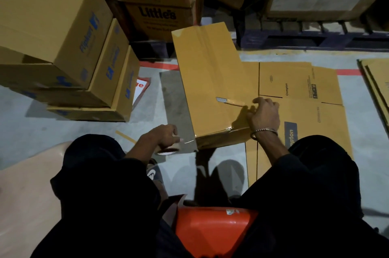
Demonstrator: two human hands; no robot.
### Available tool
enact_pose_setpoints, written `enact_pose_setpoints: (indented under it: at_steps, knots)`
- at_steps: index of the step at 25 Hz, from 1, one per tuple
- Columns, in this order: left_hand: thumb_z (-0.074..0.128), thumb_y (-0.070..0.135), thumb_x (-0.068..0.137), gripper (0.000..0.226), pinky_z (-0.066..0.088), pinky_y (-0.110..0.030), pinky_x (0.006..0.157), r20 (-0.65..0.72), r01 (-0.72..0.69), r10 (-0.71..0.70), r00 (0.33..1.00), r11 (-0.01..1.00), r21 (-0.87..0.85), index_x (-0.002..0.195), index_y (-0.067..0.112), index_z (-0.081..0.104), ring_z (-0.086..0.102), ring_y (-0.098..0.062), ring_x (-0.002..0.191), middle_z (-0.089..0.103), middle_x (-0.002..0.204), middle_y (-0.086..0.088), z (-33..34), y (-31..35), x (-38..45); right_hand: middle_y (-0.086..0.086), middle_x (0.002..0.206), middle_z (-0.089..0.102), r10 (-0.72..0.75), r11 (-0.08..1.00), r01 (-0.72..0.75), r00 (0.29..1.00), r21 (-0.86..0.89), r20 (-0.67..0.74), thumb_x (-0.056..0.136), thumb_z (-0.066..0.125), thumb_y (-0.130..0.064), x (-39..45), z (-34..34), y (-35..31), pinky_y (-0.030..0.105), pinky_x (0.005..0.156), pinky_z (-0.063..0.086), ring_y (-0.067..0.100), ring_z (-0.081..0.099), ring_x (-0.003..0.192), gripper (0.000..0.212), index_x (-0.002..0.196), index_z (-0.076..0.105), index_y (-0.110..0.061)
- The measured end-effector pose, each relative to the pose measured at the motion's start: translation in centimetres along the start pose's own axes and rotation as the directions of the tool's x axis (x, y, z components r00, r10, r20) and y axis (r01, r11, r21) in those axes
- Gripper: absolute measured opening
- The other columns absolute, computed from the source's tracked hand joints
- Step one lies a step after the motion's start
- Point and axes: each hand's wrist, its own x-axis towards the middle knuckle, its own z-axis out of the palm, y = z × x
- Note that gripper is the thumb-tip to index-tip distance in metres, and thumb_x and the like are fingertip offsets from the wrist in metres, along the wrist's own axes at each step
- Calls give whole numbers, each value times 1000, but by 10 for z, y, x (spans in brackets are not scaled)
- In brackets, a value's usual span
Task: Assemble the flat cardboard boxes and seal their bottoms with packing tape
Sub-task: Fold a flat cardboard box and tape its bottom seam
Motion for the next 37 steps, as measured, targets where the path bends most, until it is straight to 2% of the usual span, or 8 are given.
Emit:
enact_pose_setpoints:
  at_steps: [5, 15, 22, 25, 28, 31, 34, 37]
  knots:
    - [68, 57, 93, 51, 47, -36, 96, -43, -71, 70, 997, 997, -27, 136, 31, 58, 60, -27, 117, 61, 140, -6, -8, -5, -8, 13, 155, 48, -351, 930, 365, 918, -46, 184, 100, 58, -6, 15, 17, -30, 47, 115, 43, 30, 42, 143, 51, 150, 50, -13]
    - [70, 34, 95, 8, 54, -40, 101, 85, -54, 61, 994, 995, -83, 100, 30, 76, 63, -24, 113, 67, 128, -1, -18, 4, -2, 14, 98, 64, -255, 954, 274, 955, -125, 150, 95, 66, -11, 10, 26, -23, 37, 69, 49, 28, 58, 88, 19, 113, 61, -8]
    - [72, 35, 96, 14, 54, -42, 97, 154, -69, 79, 985, 995, -70, 101, 23, 77, 65, -29, 112, 70, 121, -4, -26, 8, 0, 5, 89, 70, -6, 911, -144, 931, 385, 364, 93, 73, -27, -6, 14, -43, 30, 61, 59, 21, 71, 77, 19, 100, 72, -10]
    - [71, 27, 95, 8, 55, -40, 95, 161, -91, 104, 981, 992, -89, 99, 24, 78, 65, -28, 112, 71, 121, -4, -27, 10, -4, 9, 79, 63, 97, 655, -562, 725, 504, 682, 94, 52, -9, -40, 4, -62, 29, 51, 45, 19, 55, 56, 17, 102, 65, 0]
    - [66, 18, 97, 15, 53, -30, 78, 184, -86, 110, 977, 987, -133, 98, 26, 78, 65, -23, 100, 71, 110, 0, -27, 12, -10, -1, 60, 41, 133, 615, -681, 586, 397, 799, 89, 44, -16, -67, 13, -61, 21, 43, 17, 12, 24, 45, 33, 100, 71, -3]
    - [65, 16, 97, 17, 50, -28, 73, 184, -82, 109, 977, 986, -148, 93, 26, 78, 63, -22, 95, 71, 107, 0, -27, 11, -9, -2, 59, 35, 147, 513, -768, 518, 383, 842, 94, 37, -36, -84, 27, -66, 20, 45, 18, 13, 20, 48, 50, 94, 74, -1]
    - [68, 21, 96, 12, 53, -32, 79, 179, -55, 86, 980, 984, -171, 91, 26, 77, 64, -25, 97, 70, 108, 0, -26, 10, -7, 6, 71, 45, 139, 631, -633, 661, 448, 737, 101, 42, -22, -102, 42, -74, 25, 45, 31, 18, 38, 51, 32, 103, 66, -1]
    - [76, 27, 90, 6, 58, -42, 89, 168, -12, 43, 985, 984, -176, 87, 25, 80, 69, -30, 101, 75, 109, -3, -26, 10, -5, 17, 88, 66, -113, 908, -92, 884, 408, 453, 103, 44, -28, -132, 56, -77, 44, 58, 58, 34, 67, 66, 24, 112, 54, -9]
